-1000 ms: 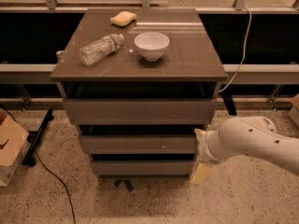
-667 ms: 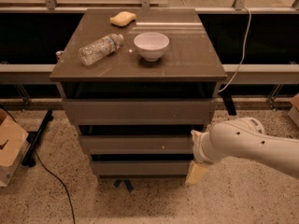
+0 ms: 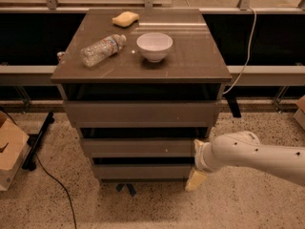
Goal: Open bottom drawer
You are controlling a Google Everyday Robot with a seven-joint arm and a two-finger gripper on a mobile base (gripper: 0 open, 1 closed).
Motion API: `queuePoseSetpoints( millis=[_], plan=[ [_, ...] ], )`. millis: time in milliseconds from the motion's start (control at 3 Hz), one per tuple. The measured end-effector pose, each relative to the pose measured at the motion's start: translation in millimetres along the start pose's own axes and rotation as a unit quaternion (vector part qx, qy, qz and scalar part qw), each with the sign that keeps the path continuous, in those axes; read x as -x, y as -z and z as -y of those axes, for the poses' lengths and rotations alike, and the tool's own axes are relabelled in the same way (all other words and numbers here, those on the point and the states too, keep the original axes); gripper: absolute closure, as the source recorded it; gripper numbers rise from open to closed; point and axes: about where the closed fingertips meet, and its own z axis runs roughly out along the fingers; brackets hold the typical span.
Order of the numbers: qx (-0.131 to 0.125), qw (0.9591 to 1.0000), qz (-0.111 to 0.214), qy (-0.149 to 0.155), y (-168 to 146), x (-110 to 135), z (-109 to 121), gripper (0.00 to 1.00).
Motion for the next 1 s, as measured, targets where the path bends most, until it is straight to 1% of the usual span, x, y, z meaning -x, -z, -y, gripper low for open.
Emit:
queuePoseSetpoints(
  millis=[333, 1000],
  plan=[
    [0.012, 0.9995, 0.018, -0.022, -31, -9, 0, 0.00],
    [0.040, 0.9972, 0.043, -0.047, -90, -15, -6, 0.00]
  ],
)
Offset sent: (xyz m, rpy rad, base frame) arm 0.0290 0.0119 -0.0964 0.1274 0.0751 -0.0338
